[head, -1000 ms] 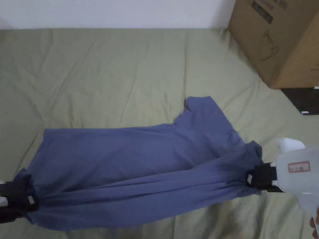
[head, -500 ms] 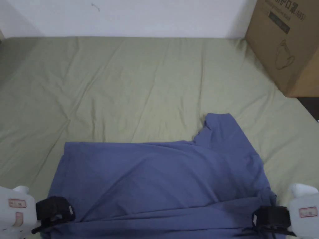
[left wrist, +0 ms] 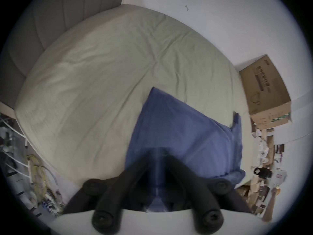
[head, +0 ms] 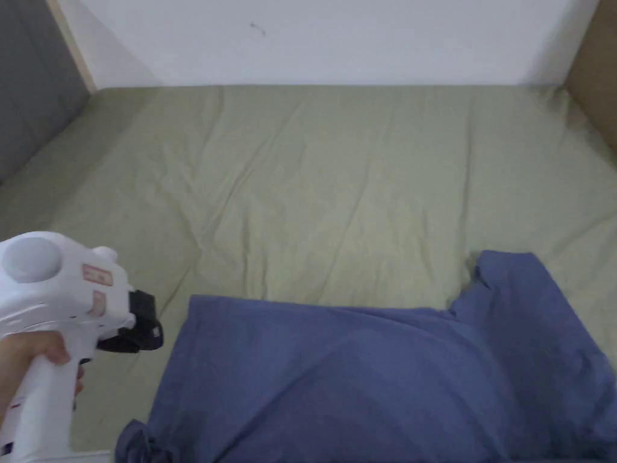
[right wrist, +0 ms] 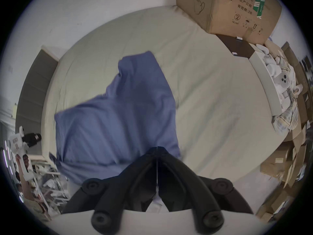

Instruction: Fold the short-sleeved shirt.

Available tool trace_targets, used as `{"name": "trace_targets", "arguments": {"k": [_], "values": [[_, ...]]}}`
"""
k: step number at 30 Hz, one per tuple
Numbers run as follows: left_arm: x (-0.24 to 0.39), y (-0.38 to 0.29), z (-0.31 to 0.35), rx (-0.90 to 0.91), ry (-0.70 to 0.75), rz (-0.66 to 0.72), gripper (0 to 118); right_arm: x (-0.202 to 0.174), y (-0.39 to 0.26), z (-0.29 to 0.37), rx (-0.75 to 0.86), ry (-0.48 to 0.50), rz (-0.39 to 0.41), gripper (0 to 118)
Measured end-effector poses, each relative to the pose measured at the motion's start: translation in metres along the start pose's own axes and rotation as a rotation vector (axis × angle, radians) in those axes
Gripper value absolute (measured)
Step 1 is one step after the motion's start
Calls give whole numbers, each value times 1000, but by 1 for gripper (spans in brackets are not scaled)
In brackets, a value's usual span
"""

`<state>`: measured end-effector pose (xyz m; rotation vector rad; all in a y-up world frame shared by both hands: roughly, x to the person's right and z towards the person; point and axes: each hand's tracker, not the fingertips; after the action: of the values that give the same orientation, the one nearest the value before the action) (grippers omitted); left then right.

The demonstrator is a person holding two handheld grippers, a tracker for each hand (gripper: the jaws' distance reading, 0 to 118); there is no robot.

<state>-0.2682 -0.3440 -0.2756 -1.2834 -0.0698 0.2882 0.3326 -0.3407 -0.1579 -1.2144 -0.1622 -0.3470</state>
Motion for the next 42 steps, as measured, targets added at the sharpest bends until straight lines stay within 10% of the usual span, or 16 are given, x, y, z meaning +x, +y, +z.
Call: {"name": "trace_targets", "arguments": {"k": [8, 9, 11, 12, 20, 23, 25, 29, 30, 33, 42], "values": [[28, 80, -95, -175, 80, 16, 0, -35, 20, -61, -113, 0, 93, 0], [24, 90, -105, -191, 96, 7, 19, -37, 21, -66, -114, -3, 98, 0], [19, 101, -125, -206, 127, 19, 104, -40, 23, -72, -117, -9, 106, 0], [16, 105, -128, -187, 116, 14, 115, -41, 24, -75, -119, -9, 106, 0], [21, 106, -167, -228, 129, 29, 109, -38, 36, -83, -109, -6, 73, 0], [25, 102, -160, -203, 243, -11, 67, -34, 37, -81, -102, -12, 66, 0], [29, 103, -147, -195, 164, -47, 9, -31, 37, -78, -94, -11, 61, 0], [31, 100, -141, -216, 139, -44, 3, -24, 41, -78, -52, -11, 18, 0], [38, 93, -139, -216, 157, -33, 3, -23, 43, -78, -44, -9, 11, 13], [40, 87, -146, -224, 159, -7, 3, -21, 54, -83, -63, -22, 37, 110], [44, 83, -148, -225, 163, 10, 3, -11, 101, -135, -151, -123, 118, 117]]}}
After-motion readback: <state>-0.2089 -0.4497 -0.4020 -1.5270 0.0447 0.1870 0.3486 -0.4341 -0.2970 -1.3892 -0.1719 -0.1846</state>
